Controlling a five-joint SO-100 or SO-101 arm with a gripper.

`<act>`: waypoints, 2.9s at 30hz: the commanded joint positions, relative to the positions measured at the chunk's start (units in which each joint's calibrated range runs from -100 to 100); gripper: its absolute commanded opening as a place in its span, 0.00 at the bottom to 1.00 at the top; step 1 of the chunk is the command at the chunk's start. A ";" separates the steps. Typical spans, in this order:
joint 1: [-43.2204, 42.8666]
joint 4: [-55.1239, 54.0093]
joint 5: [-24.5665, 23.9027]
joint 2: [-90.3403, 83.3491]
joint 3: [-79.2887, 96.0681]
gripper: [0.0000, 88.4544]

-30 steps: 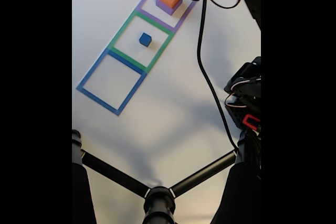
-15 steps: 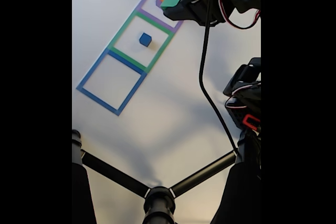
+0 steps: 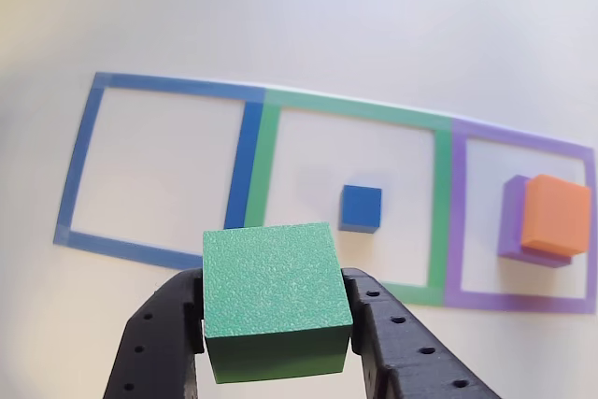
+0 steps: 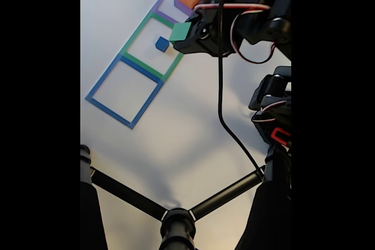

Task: Tower of hanoi

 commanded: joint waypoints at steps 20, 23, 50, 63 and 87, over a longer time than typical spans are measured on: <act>-12.46 -97.62 0.19 25.55 52.60 0.08; -12.84 -104.98 0.19 32.92 51.69 0.08; -16.73 -126.67 0.19 67.86 33.79 0.08; -15.89 -127.56 0.19 70.02 35.06 0.16; -13.38 -96.00 0.19 36.69 35.06 0.25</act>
